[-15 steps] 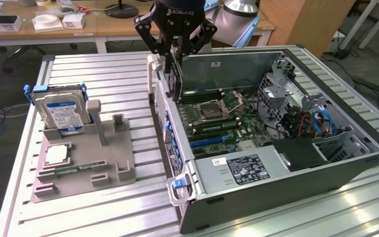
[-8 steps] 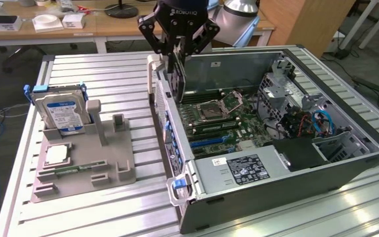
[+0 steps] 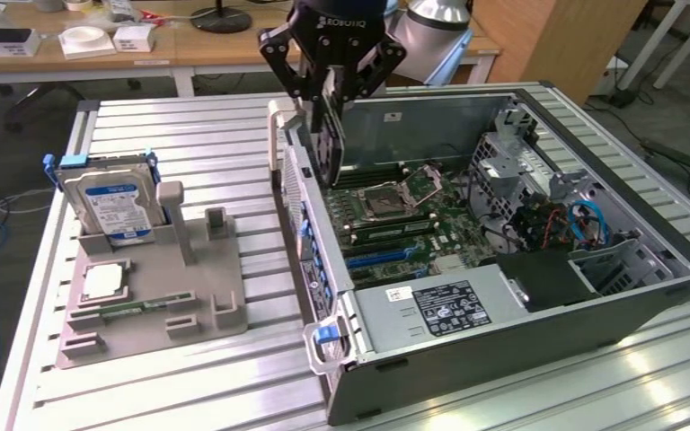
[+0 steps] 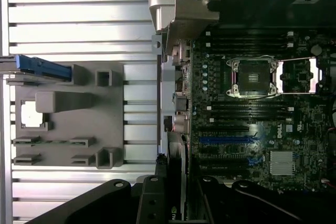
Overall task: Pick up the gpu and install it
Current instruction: 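Pick up the gpu and move the gpu toward the slot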
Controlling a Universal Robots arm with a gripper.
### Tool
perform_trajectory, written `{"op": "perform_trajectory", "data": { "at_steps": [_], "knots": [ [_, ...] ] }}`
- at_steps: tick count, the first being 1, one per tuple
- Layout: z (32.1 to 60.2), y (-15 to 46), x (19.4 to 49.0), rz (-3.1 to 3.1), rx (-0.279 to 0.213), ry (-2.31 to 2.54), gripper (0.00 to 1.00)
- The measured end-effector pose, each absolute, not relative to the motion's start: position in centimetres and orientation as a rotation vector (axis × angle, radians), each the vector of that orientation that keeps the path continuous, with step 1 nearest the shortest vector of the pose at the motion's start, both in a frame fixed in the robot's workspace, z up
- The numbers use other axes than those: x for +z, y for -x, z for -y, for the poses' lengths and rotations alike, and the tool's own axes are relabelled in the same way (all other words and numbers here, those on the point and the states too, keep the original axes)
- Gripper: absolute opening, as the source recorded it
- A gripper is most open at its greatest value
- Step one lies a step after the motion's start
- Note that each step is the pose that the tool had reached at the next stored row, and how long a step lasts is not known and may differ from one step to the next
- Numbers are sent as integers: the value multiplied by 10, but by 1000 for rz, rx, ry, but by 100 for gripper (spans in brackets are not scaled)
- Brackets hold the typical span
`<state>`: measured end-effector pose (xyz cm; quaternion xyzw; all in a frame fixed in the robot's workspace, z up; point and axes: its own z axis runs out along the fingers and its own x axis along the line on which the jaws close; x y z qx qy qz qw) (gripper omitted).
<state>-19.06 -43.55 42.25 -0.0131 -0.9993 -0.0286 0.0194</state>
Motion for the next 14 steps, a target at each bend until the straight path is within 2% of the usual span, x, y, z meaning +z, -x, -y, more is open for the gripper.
{"op": "perform_trajectory", "data": {
  "at_steps": [14],
  "knots": [
    [435, 178, 422, 3101, -89, 36, 27]
  ]
}}
